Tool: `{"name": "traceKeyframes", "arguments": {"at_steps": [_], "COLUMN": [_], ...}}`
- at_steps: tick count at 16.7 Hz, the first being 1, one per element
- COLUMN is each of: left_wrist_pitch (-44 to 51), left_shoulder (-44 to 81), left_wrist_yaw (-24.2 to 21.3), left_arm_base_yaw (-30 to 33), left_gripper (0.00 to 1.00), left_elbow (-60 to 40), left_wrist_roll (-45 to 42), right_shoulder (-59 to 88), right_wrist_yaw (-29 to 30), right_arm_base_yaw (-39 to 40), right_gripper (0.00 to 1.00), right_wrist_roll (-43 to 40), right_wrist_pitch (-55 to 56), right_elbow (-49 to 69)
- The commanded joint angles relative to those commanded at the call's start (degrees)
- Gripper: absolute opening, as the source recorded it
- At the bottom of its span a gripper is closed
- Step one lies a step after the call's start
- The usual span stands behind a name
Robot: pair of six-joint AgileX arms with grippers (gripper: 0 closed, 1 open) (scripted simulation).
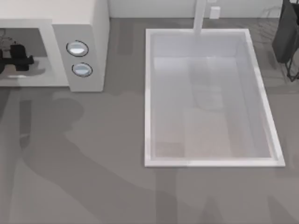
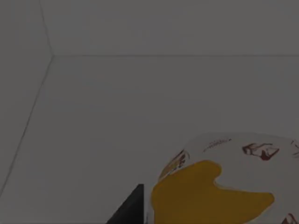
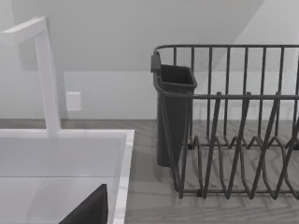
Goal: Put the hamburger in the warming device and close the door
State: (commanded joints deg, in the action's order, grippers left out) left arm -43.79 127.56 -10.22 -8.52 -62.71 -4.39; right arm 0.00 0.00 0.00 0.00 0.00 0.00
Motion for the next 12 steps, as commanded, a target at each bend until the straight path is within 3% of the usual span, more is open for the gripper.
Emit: {"name": "traceKeyframes", "arguments": {"at_steps": [12], "left_wrist_pitch": [17.07], "left_shoulder": [21.23], "left_wrist_yaw": [1.99], "left_arm_base_yaw": [2.53], "left_gripper": [0.0], "left_elbow": [-40.09], "left_wrist_roll": [1.2], "right_shoulder": [0.0], "right_wrist_yaw": [0.0], "right_arm_base_yaw": [0.0], "right_gripper": [1.0], "right_wrist_roll": [0.0], "right_wrist_pitch": [0.0], "right_elbow": [0.0]}}
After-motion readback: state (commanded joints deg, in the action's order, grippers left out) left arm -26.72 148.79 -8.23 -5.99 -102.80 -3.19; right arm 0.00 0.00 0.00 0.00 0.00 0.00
